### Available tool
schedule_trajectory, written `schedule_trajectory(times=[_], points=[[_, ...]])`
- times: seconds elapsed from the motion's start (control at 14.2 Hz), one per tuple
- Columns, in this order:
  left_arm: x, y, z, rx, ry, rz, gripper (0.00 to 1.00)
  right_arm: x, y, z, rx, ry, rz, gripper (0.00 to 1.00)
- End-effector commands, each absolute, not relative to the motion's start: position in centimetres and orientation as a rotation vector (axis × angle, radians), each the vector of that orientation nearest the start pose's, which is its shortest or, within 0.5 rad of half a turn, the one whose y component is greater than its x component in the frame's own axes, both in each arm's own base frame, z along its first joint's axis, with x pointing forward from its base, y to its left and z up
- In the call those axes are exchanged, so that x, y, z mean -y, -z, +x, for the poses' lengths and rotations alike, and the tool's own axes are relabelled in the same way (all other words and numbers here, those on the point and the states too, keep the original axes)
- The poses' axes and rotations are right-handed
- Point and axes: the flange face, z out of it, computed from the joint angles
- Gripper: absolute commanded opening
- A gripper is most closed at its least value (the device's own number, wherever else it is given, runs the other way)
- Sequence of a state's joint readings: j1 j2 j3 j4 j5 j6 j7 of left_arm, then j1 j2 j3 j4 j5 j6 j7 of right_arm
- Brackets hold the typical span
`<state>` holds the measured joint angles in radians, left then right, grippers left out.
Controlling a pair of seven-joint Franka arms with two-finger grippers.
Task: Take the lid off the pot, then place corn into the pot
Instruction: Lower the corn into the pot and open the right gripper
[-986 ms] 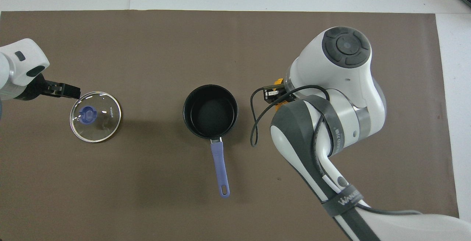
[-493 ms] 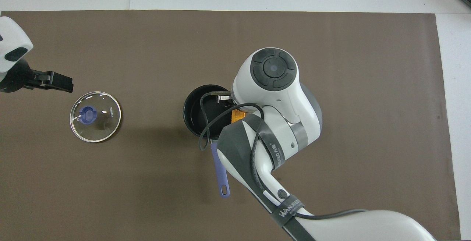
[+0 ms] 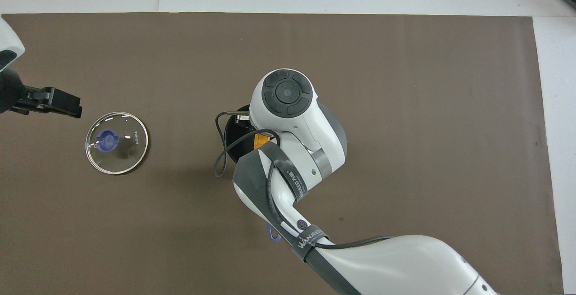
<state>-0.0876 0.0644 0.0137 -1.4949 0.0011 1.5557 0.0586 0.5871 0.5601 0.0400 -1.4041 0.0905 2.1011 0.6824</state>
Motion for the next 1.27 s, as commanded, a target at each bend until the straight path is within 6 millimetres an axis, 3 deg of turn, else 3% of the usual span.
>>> schedule_trajectory(times=[0.0, 0.21, 0.49, 0.56, 0.63, 0.77, 0.92, 0.99, 1.13, 1.2], points=[[4.6, -62.5, 57.1, -0.222, -0.014, -3.136, 1.0, -42.8, -38.6, 58.9, -0.186, 0.069, -2.946, 0.0], [4.7, -62.5, 57.1, -0.222, -0.017, -3.14, 1.0, -42.6, -38.1, 58.8, -0.188, 0.059, -2.951, 0.0], [4.7, -62.4, 57.0, -0.225, -0.019, -3.14, 1.0, -42.9, -37.3, 58.9, -0.184, 0.064, -2.949, 0.12], [4.7, -62.4, 57.0, -0.225, -0.019, -3.14, 1.0, -43.0, -37.1, 58.7, -0.181, 0.061, -2.949, 0.19], [4.8, -62.4, 57.0, -0.227, -0.019, -3.14, 1.0, -43.0, -36.5, 58.4, -0.174, 0.05, -2.958, 0.35], [4.7, -62.4, 57.0, -0.225, -0.019, -3.14, 1.0, -42.9, -36.1, 58.2, -0.169, 0.044, -2.962, 0.48], [4.7, -62.3, 57.0, -0.227, -0.022, -3.14, 1.0, -42.8, -36.2, 58.3, -0.17, 0.047, -2.962, 0.76], [4.7, -62.4, 56.9, -0.227, -0.024, -3.14, 1.0, -42.6, -36.5, 58.6, -0.167, 0.064, -2.968, 1.0], [4.6, -62.5, 56.8, -0.215, -0.027, -3.141, 1.0, -41.9, -38.0, 59.0, -0.166, 0.094, -2.965, 1.0], [4.4, -62.5, 56.8, -0.206, -0.029, -3.141, 1.0, -41.1, -40.0, 59.2, -0.172, 0.122, -2.955, 1.0]])
